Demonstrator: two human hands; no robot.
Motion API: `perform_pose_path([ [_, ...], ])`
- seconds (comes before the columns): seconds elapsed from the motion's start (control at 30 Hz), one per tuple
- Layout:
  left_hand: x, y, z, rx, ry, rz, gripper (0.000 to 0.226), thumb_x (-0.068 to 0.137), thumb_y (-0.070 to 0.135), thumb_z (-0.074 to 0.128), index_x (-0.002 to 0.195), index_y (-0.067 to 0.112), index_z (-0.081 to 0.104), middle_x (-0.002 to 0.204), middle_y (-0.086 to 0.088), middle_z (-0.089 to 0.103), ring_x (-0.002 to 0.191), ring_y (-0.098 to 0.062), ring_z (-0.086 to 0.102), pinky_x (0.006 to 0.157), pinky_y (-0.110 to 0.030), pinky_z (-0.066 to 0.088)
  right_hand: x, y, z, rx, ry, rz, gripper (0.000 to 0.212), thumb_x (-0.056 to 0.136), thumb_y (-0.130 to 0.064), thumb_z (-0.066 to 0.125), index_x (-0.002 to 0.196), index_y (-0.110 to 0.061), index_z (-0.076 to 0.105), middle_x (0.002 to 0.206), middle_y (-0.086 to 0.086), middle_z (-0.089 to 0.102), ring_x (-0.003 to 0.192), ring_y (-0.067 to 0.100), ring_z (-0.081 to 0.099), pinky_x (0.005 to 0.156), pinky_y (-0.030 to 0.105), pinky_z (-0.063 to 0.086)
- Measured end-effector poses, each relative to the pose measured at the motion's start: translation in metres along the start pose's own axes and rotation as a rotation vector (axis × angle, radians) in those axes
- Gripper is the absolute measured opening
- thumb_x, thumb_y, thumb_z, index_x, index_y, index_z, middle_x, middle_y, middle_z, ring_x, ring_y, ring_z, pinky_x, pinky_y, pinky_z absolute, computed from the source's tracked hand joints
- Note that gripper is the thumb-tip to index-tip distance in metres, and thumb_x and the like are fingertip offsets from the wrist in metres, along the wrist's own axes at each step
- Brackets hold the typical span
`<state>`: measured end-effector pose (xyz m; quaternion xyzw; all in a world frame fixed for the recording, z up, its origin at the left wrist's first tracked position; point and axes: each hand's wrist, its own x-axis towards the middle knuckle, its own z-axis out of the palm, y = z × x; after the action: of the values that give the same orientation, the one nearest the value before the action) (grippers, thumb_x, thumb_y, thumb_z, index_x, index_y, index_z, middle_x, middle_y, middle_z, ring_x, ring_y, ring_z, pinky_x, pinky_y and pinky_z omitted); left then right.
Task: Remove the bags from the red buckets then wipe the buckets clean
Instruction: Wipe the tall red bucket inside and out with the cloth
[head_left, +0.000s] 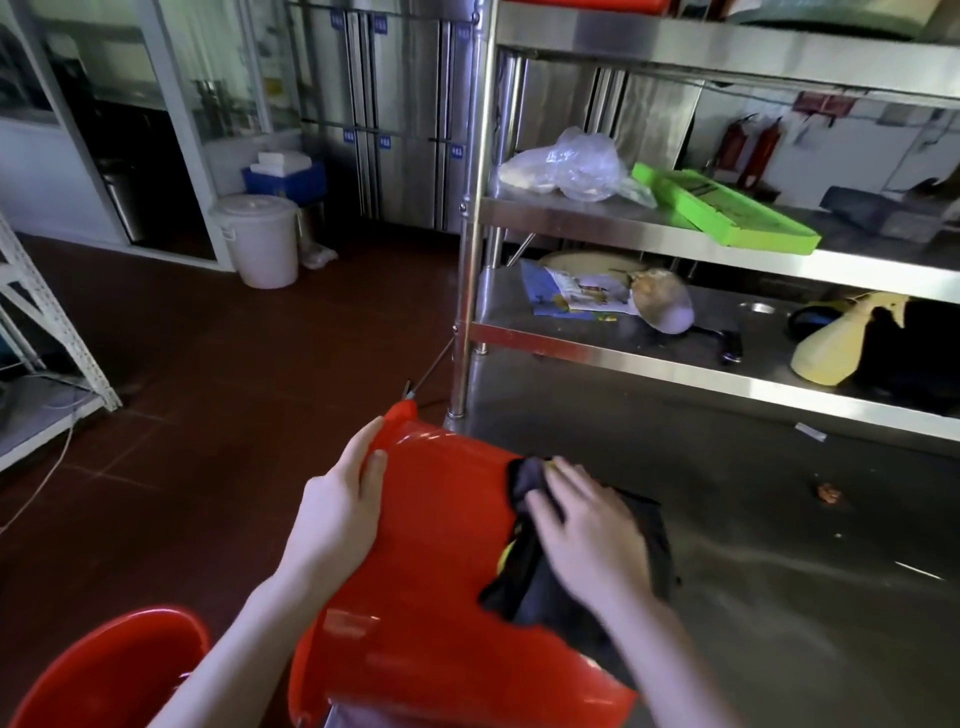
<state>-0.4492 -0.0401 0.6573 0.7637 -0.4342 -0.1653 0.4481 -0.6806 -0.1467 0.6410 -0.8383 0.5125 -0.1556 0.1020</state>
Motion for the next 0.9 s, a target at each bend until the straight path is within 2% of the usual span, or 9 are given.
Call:
perform_pose_path([
  [0.13, -0.02, -0.005, 0.003, -0.039, 0.049, 0.04, 0.039, 0.1, 0.045, 0.035, 0.139, 0.052, 0.037, 0.058, -0.015, 0.061, 0.035, -0.014, 0.046, 0.036, -0.033, 0.043, 0.033, 0.016, -0.017, 0.093, -0.265, 0.25, 0.044, 0.098, -0.05, 0.035, 0.137, -0.036, 0.05, 0.15, -0.014, 0.041, 0.134, 0.018, 0.042, 0.105, 0.029, 0.034],
  [0.27, -0.019, -0.006, 0.002, -0.013, 0.079, 0.043, 0.039, 0.101, 0.039, 0.038, 0.139, 0.048, 0.042, 0.059, -0.008, 0.066, 0.042, -0.01, 0.052, 0.044, -0.029, 0.042, 0.028, -0.08, 0.017, 0.05, -0.033, -0.125, 0.046, 0.096, -0.044, 0.036, 0.134, -0.025, 0.054, 0.143, -0.005, 0.05, 0.13, 0.02, 0.047, 0.106, 0.03, 0.036],
  [0.33, -0.017, -0.011, 0.002, -0.003, 0.107, 0.015, 0.039, 0.101, 0.033, 0.042, 0.137, 0.046, 0.046, 0.094, 0.001, 0.075, 0.075, -0.006, 0.066, 0.061, -0.018, 0.043, 0.007, -0.126, 0.032, 0.067, 0.047, -0.309, 0.053, 0.094, -0.044, 0.034, 0.138, -0.021, 0.05, 0.146, -0.002, 0.048, 0.133, 0.022, 0.043, 0.112, 0.036, 0.032],
  [0.4, -0.017, -0.013, 0.0, -0.016, 0.111, -0.008, 0.039, 0.101, 0.032, 0.043, 0.137, 0.046, 0.047, 0.117, 0.01, 0.067, 0.094, 0.006, 0.058, 0.074, -0.003, 0.038, -0.01, -0.137, 0.036, 0.092, 0.068, -0.383, 0.055, 0.094, -0.046, 0.033, 0.142, -0.022, 0.047, 0.149, -0.002, 0.044, 0.138, 0.021, 0.038, 0.114, 0.041, 0.029],
  [0.47, -0.018, -0.013, 0.001, -0.005, 0.098, 0.027, 0.038, 0.101, 0.034, 0.042, 0.137, 0.047, 0.046, 0.098, 0.011, 0.068, 0.075, 0.005, 0.06, 0.062, 0.0, 0.04, -0.01, -0.112, 0.03, 0.085, 0.107, -0.393, 0.055, 0.093, -0.047, 0.037, 0.139, -0.021, 0.051, 0.148, -0.001, 0.047, 0.135, 0.021, 0.043, 0.113, 0.039, 0.033],
  [0.53, -0.021, -0.01, 0.001, -0.024, 0.085, 0.042, 0.037, 0.101, 0.039, 0.04, 0.137, 0.049, 0.044, 0.072, -0.003, 0.07, 0.055, -0.018, 0.061, 0.048, -0.018, 0.046, -0.005, -0.065, 0.021, 0.042, 0.118, -0.287, 0.052, 0.094, -0.046, 0.041, 0.135, -0.02, 0.056, 0.144, 0.0, 0.051, 0.132, 0.022, 0.048, 0.109, 0.037, 0.039],
  [0.63, -0.028, -0.006, -0.002, -0.075, 0.06, 0.034, 0.039, 0.1, 0.046, 0.036, 0.138, 0.052, 0.039, 0.074, -0.015, 0.069, 0.055, -0.031, 0.063, 0.049, -0.039, 0.052, 0.01, 0.017, 0.0, 0.094, -0.093, 0.017, 0.044, 0.098, -0.044, 0.044, 0.137, -0.026, 0.054, 0.148, -0.008, 0.046, 0.137, 0.015, 0.041, 0.111, 0.03, 0.032],
  [0.73, -0.035, -0.007, -0.002, -0.092, 0.063, 0.063, 0.039, 0.1, 0.047, 0.035, 0.138, 0.054, 0.038, 0.074, -0.016, 0.069, 0.058, -0.033, 0.064, 0.052, -0.042, 0.052, 0.023, 0.051, -0.014, 0.176, -0.225, 0.197, 0.036, 0.098, -0.043, 0.044, 0.131, -0.034, 0.057, 0.146, -0.014, 0.047, 0.134, 0.018, 0.044, 0.106, 0.03, 0.034],
  [0.9, -0.037, -0.016, 0.007, -0.118, 0.119, 0.132, 0.038, 0.097, 0.049, 0.039, 0.134, 0.053, 0.043, 0.067, -0.01, 0.067, 0.04, -0.016, 0.053, 0.041, -0.031, 0.047, 0.037, -0.045, 0.009, 0.109, -0.088, -0.148, 0.045, 0.097, -0.045, 0.04, 0.139, -0.031, 0.049, 0.15, -0.011, 0.043, 0.137, 0.017, 0.041, 0.112, 0.031, 0.031],
])
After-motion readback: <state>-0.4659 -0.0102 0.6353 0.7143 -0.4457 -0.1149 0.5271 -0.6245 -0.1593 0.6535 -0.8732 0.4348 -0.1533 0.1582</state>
